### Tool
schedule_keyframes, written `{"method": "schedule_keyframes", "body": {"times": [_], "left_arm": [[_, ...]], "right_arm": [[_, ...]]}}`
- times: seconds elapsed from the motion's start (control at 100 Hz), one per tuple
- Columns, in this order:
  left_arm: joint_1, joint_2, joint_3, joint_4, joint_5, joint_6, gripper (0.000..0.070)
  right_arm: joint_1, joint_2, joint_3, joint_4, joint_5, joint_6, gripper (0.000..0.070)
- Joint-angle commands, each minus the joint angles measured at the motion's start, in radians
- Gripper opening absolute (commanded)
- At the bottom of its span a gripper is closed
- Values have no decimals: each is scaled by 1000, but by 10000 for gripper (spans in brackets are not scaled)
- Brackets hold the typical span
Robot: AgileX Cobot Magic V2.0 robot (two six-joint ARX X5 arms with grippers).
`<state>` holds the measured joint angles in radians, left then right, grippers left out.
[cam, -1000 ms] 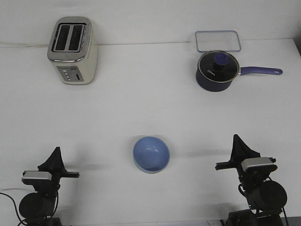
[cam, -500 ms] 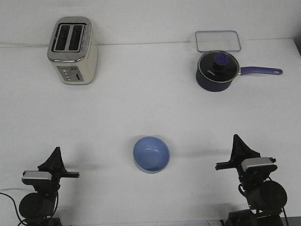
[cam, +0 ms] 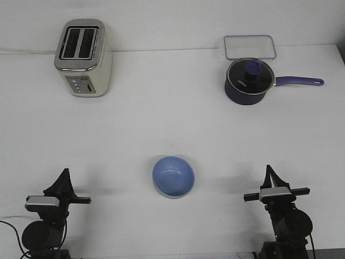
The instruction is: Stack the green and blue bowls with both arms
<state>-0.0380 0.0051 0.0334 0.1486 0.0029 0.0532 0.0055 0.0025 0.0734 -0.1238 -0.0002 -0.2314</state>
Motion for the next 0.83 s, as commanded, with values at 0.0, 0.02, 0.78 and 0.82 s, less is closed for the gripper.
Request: {"method": "schedule_keyframes", "body": {"times": [0.0, 0.02, 0.78, 0.82], "left_arm": [[-3, -1, -18, 9, 2, -2, 15], [-2, -1, -18, 9, 2, -2, 15], [-2, -1, -17, 10, 2, -2, 15], [-2, -1, -17, 10, 2, -2, 15]], "right_arm": [[0, -2, -38, 72, 0, -48, 0], [0, -1, -54, 96, 0, -47, 0], [1, -2, -60, 129, 0, -53, 0], [1, -2, -60, 129, 0, -53, 0]]}}
